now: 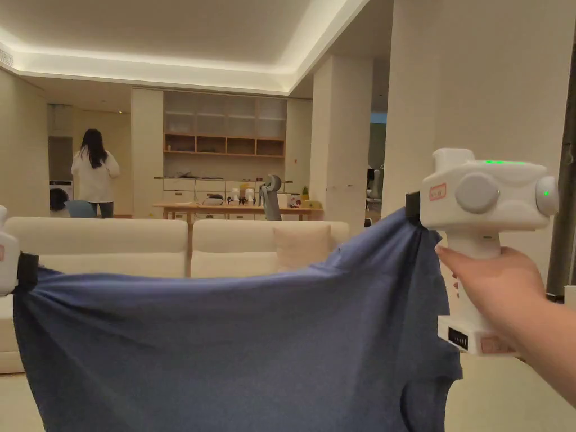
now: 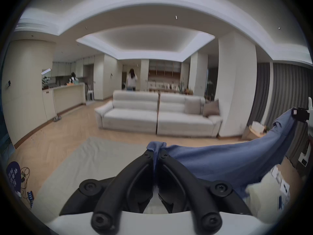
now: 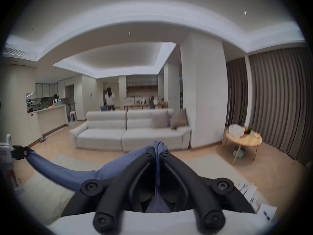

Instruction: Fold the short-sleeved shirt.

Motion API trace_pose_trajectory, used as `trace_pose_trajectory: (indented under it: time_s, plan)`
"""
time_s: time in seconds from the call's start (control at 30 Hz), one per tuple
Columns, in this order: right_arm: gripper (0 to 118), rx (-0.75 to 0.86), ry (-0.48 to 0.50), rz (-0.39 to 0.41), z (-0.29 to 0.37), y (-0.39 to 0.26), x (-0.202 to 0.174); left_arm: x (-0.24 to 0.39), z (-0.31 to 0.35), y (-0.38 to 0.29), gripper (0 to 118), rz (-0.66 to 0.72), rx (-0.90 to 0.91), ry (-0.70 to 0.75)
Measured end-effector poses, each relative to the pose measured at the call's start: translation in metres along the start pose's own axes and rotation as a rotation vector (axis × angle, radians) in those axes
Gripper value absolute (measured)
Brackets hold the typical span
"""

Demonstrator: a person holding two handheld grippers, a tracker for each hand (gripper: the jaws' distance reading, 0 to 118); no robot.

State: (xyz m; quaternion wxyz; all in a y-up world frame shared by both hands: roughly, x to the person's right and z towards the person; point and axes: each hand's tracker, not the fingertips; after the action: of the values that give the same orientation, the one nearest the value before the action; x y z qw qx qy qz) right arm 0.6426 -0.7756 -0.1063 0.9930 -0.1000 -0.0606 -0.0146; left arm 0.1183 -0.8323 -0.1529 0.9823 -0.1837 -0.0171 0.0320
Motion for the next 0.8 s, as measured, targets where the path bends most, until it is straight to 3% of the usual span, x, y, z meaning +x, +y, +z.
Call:
trace_pose_trajectory:
  time_s: [0.1, 0.17, 0.27, 0.37, 0.57, 0.8]
  plan:
    - [3, -0.187, 0.044, -0.055, -0.011, -0.106, 0.010, 0.001, -0.017, -0.088, 2, 0.003, -0.168, -0.011]
    - [3, -0.392, 0.066, -0.091, -0.014, -0.192, 0.021, -0.004, -0.022, -0.161, 2, 0.038, -0.311, -0.047]
    - [3, -0.599, 0.072, -0.042, 0.023, -0.305, 0.029, -0.007, 0.001, -0.261, 2, 0.048, -0.463, -0.050]
    - [3, -0.746, 0.111, -0.062, 0.079, -0.380, 0.046, -0.027, 0.038, -0.332, 2, 0.057, -0.568, -0.065]
    - [3, -0.834, 0.164, -0.123, 0.205, -0.422, 0.094, -0.053, 0.150, -0.383, 2, -0.014, -0.584, -0.098]
    - [3, -1.003, 0.249, -0.022, 0.291, -0.438, 0.128, -0.080, 0.233, -0.405, 2, -0.046, -0.639, -0.103]
